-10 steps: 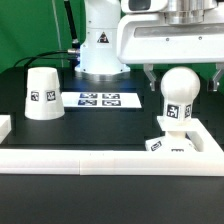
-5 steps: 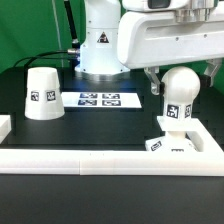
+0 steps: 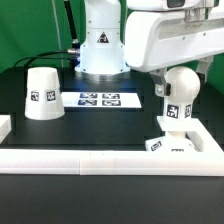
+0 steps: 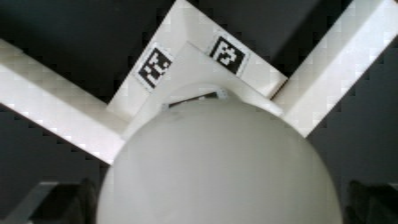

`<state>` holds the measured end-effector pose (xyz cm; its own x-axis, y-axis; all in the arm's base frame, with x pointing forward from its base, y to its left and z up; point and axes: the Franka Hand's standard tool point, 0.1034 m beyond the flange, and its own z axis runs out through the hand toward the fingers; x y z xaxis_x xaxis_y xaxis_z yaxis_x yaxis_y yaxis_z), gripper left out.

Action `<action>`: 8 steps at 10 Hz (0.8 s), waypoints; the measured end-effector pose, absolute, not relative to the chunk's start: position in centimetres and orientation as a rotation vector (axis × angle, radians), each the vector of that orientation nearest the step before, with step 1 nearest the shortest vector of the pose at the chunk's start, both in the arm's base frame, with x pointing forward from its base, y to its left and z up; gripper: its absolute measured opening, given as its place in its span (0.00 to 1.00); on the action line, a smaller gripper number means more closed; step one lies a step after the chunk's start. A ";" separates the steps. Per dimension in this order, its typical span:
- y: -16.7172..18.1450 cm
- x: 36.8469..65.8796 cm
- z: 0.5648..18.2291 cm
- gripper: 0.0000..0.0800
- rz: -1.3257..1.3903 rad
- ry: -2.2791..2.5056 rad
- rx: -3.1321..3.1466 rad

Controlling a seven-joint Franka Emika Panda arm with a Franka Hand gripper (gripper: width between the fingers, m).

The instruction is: Assemble lamp

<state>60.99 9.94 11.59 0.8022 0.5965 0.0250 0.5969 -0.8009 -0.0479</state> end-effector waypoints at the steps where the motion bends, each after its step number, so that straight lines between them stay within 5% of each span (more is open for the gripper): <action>1: 9.9 61.1 11.4 0.87 -0.023 -1.184 -2.861; 8: 10.0 61.2 11.2 0.86 -0.009 -1.807 -2.563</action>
Offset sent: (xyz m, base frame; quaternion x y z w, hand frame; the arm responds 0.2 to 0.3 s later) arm 0.0101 0.0167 0.0021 -0.0194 0.0043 -0.2206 0.9752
